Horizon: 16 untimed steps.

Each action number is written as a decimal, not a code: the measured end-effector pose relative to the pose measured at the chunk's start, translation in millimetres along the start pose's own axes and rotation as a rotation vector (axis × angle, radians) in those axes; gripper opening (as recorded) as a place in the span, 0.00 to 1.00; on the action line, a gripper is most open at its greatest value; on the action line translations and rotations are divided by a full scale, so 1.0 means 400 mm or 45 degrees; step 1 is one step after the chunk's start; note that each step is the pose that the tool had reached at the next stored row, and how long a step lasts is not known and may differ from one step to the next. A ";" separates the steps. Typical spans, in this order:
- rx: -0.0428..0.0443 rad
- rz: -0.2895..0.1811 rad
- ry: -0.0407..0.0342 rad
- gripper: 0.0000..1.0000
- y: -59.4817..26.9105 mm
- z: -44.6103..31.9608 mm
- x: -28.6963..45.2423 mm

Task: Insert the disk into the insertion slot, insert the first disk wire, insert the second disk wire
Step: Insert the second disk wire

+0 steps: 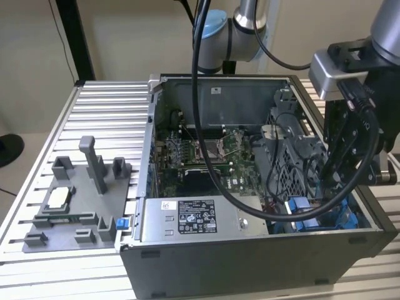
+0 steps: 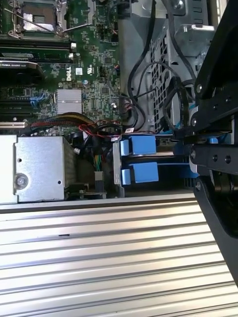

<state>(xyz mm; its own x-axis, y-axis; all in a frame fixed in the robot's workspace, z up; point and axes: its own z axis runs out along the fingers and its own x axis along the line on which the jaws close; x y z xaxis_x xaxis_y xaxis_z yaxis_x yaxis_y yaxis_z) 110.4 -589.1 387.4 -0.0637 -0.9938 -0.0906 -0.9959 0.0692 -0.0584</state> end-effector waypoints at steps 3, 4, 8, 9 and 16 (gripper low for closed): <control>0.000 0.000 0.0000 0.00 0.000 0.002 0.000; 0.000 0.000 0.0001 0.00 0.000 0.003 0.000; 0.002 0.000 0.0000 0.00 0.001 0.011 0.001; 0.003 0.000 -0.0001 0.00 0.001 0.013 0.001; 0.012 0.003 -0.0007 0.00 0.003 0.032 -0.002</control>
<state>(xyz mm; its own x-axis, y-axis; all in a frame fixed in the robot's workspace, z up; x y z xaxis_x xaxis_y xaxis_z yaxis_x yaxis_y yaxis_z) 110.0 -587.1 374.8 -0.0657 -0.9937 -0.0912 -0.9951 0.0720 -0.0676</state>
